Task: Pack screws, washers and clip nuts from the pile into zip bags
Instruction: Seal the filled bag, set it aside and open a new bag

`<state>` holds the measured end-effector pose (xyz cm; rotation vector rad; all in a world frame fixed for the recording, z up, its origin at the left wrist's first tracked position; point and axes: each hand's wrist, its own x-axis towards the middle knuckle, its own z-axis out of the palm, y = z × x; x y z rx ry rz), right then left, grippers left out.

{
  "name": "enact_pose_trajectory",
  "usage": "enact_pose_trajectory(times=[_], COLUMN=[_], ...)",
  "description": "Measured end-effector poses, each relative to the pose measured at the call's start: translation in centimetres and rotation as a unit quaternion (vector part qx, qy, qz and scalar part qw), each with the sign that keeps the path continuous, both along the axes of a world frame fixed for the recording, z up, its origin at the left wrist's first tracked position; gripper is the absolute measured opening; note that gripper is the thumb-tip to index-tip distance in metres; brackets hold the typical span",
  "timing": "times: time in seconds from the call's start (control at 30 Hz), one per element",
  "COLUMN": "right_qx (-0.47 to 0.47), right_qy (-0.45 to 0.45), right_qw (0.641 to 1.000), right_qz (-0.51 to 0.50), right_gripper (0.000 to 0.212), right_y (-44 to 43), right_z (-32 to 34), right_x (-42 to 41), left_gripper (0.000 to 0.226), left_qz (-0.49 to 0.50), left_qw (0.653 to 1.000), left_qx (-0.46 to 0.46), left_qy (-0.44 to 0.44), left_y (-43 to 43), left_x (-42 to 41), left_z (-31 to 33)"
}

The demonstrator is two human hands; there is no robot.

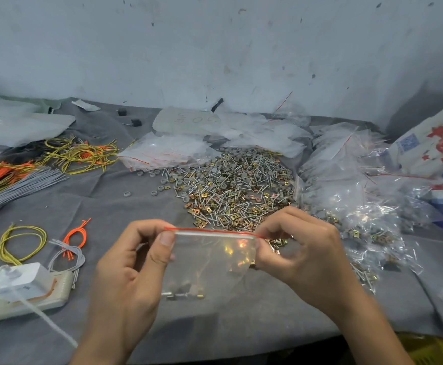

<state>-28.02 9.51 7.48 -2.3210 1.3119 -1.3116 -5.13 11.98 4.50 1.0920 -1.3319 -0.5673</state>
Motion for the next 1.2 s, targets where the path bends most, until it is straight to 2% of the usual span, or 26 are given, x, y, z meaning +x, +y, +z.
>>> enact_pose_trajectory(times=[0.17,0.3,0.43,0.57,0.63,0.83,0.93,1.07,1.2], right_qx=[0.017,0.060,0.163,0.183,0.189,0.230,0.266,0.329,0.331], right_qy=[-0.028,-0.105,-0.263,-0.334,-0.337,-0.373,-0.369,-0.290,-0.300], right_qw=[0.999,0.993,0.951,0.924,0.922,0.897,0.887,0.895,0.890], right_qz=[-0.013,-0.007,0.030,0.034,0.026,0.054,0.076,0.084,0.090], right_gripper=[0.003,0.006,0.010,0.010,0.010,0.009,0.013,0.021,0.025], right_y=[0.3,0.6,1.3,1.9,2.3,3.4,4.1,4.5,4.6], right_z=[-0.5,-1.2,-2.1,-2.9,-3.1,-3.4,-3.9,-4.6,-4.8], right_x=[-0.5,-0.8,-0.5,-1.3,-1.7,-2.0,-2.3,-2.6,-2.8], left_gripper=[0.008,0.015,0.010,0.015,0.022,0.018,0.017,0.013,0.020], left_qz=[-0.010,-0.072,-0.079,-0.079,-0.096,-0.129,-0.130,-0.132,-0.125], left_qw=[1.000,0.996,0.995,0.995,0.994,0.989,0.989,0.987,0.989], left_qx=[0.020,0.035,0.042,0.052,0.048,0.020,0.026,0.023,0.023], left_qy=[0.015,0.048,0.044,0.042,0.013,-0.064,-0.066,-0.084,-0.070], left_y=[-0.1,0.2,0.4,0.5,0.4,0.1,0.1,0.1,-0.3], left_x=[-0.3,-0.8,-2.1,-3.0,-3.2,-3.2,-3.2,-3.1,-2.7], left_z=[-0.2,-0.6,-1.4,-2.0,-1.9,-1.2,-1.3,-1.3,-1.3])
